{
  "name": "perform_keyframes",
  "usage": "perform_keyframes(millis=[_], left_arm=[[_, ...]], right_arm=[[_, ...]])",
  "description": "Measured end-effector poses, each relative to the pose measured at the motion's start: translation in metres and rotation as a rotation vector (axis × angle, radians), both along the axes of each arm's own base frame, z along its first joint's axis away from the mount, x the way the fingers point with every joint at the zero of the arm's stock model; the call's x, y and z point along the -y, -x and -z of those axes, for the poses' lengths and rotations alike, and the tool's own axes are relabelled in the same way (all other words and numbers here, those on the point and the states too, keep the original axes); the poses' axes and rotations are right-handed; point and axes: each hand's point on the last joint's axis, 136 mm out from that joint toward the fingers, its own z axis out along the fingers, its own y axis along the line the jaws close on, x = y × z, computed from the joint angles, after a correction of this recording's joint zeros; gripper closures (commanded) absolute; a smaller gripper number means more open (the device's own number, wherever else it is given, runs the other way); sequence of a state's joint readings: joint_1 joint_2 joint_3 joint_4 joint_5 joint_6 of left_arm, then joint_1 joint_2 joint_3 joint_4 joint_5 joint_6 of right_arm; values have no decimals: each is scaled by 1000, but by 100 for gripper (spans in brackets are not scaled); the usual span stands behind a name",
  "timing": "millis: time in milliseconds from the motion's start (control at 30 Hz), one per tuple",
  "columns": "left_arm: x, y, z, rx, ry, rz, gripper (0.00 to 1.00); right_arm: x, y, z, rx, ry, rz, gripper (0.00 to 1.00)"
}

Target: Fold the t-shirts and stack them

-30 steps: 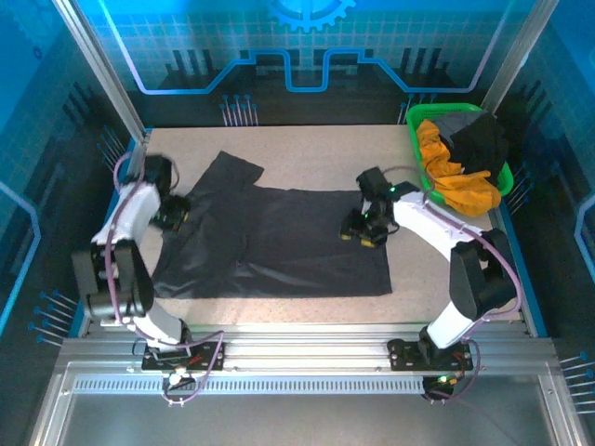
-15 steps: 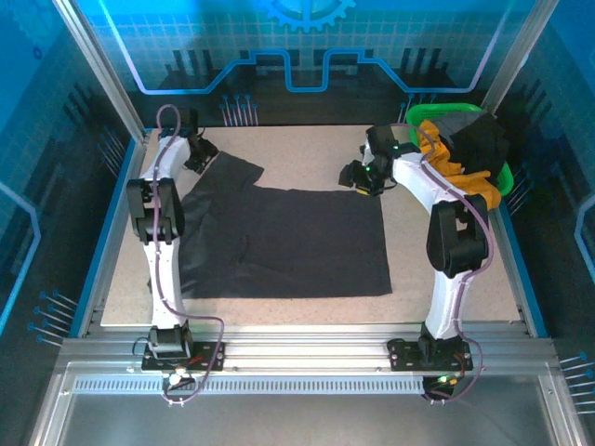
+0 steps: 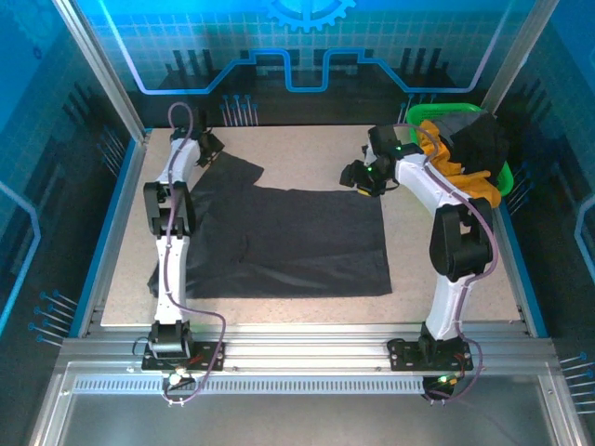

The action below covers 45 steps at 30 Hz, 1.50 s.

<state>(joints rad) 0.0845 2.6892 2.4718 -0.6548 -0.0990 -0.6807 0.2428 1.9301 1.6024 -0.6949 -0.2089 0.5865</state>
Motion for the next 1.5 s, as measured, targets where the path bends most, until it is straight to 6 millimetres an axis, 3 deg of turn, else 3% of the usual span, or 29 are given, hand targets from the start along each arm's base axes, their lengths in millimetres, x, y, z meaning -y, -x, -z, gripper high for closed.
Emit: perform_keyframes(millis=[167, 400, 500, 600, 933, 1200, 1333, 1500], left_arm=[[22, 9, 4, -54, -33, 43, 47], [38, 30, 8, -170, -68, 72, 57], [40, 40, 11, -219, -65, 71, 73], [37, 49, 15, -261, -72, 62, 100], [41, 64, 1, -282, -72, 75, 100], [50, 59, -67, -145, -35, 99, 100], [55, 60, -90, -92, -16, 115, 100], [58, 62, -87, -94, 4, 131, 100]], right_arm=[[-1, 0, -1, -2, -9, -4, 45], [-3, -1, -2, 1, -23, 0, 45], [-3, -2, -2, 6, -26, 3, 46], [0, -4, 1, 0, -10, 15, 47], [52, -37, 40, -52, 285, 218, 53], [91, -48, 74, -137, 406, 304, 54], [97, -52, 84, -165, 394, 319, 60], [93, -58, 101, -194, 383, 313, 68]])
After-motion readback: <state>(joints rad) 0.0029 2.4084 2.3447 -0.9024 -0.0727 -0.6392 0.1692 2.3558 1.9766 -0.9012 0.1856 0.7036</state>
